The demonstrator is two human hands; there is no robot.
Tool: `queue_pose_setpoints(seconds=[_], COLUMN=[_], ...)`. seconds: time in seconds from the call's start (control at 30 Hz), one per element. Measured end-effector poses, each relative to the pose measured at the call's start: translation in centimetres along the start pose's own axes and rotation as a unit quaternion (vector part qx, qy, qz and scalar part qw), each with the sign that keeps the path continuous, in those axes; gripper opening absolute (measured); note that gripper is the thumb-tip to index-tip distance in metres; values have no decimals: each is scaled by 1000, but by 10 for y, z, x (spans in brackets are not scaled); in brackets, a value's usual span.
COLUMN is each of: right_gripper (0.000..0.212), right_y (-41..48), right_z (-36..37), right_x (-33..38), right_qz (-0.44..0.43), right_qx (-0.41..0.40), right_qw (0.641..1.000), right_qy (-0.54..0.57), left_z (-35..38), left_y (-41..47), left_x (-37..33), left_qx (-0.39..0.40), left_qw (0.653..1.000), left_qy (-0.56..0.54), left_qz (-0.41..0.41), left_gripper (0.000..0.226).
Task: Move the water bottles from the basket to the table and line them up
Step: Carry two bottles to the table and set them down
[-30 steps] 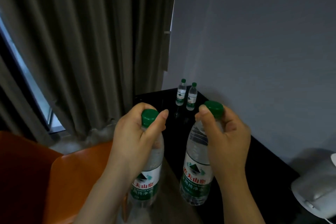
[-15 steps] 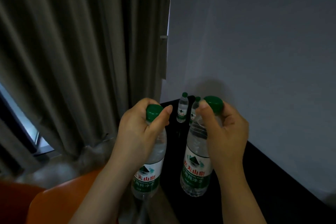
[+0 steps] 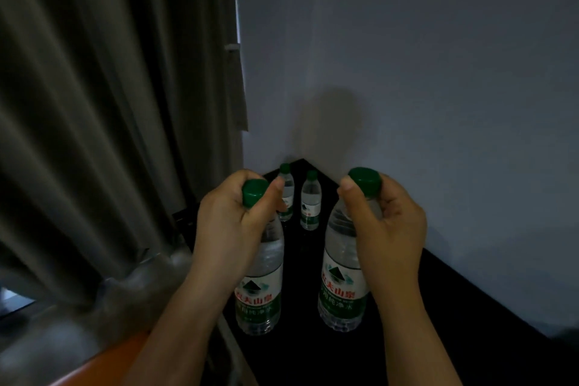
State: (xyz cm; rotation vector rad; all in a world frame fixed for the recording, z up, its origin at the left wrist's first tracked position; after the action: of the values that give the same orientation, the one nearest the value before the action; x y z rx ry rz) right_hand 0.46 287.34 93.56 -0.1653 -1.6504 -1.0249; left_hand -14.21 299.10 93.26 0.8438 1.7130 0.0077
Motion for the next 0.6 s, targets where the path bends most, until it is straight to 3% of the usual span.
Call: queue_pose_setpoints(seconds=[0.1, 0.23, 0.4, 0.6], right_gripper=[10, 3, 7, 13], right_y=[13, 24, 45, 63], right_z=[-4, -7, -3, 11], right_x=[-24, -54, -105, -157], right_qz=[28, 36, 68, 116], right_qx=[-20, -39, -75, -89], right_qw=[999, 998, 987, 976], right_qy=[-28, -29, -123, -159], left_z=[18, 43, 80, 109], left_y=[28, 64, 116, 153], left_x=[26, 64, 127, 195], left_qx=[23, 45, 116, 213], left_qw=[1000, 998, 991, 970], left_qy=[-3, 44, 52, 118], left_qz=[-8, -9, -28, -6], left_gripper=[26, 37, 35, 33])
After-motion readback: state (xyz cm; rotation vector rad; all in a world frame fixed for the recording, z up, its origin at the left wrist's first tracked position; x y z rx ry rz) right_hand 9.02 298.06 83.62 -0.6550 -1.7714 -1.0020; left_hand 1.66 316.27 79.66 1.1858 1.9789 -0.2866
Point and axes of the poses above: each hand's wrist, its own y-axis towards the middle knuckle, its own z-axis out of the palm, x = y × z, the point moved 5 cm from there along y, towards the middle knuckle, and after that the axes turned 11 degrees about x, right-handed, at the moved point
